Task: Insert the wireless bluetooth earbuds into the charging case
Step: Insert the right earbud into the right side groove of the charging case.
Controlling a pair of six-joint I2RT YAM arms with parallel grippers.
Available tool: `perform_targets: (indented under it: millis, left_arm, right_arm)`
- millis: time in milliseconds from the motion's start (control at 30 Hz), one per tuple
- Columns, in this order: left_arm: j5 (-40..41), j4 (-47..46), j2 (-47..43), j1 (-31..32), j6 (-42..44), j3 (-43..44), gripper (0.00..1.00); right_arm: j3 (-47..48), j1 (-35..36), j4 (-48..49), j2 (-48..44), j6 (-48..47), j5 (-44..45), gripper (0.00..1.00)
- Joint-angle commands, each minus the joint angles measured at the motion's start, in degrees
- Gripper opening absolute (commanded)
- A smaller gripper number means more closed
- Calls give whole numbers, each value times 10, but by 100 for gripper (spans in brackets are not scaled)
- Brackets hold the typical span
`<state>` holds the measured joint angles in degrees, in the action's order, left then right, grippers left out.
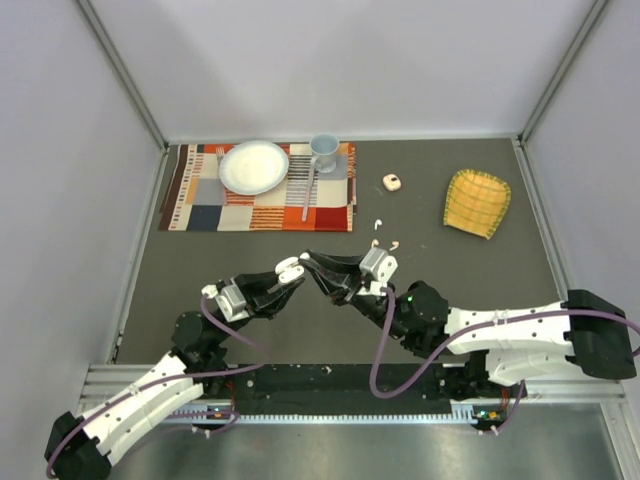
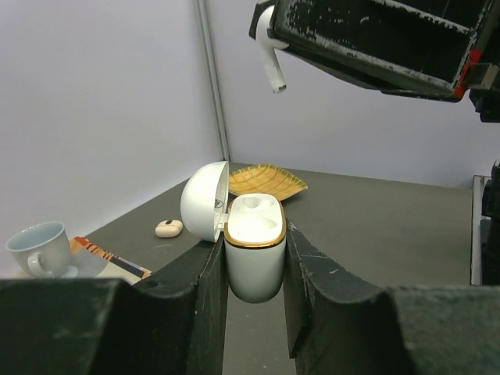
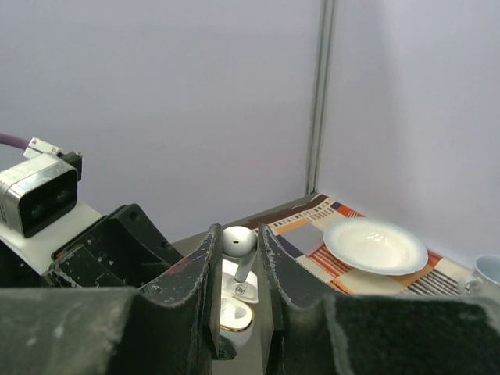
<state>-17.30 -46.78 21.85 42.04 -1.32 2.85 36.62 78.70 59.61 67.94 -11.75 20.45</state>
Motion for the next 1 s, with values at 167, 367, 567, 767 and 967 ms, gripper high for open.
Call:
perform_targets:
  millis: [167, 367, 567, 767, 967]
  left_arm:
    - [-3, -33, -15, 1, 1, -34, 0]
    - [1, -24, -30, 1, 1, -34, 0]
    - [2, -18, -35, 1, 1, -35, 0]
    - [2, -20, -36, 1, 1, -34, 0]
    - [2, -22, -37, 1, -1, -34, 0]
  right_arm:
    - [23, 14, 37, 35, 17, -9, 0]
    - [21, 15, 52, 55, 18, 1, 0]
    - [27, 15, 45, 64, 18, 18, 0]
    - [28, 15, 37, 70, 16, 27, 0]
    - [23, 15, 30, 73, 15, 30, 0]
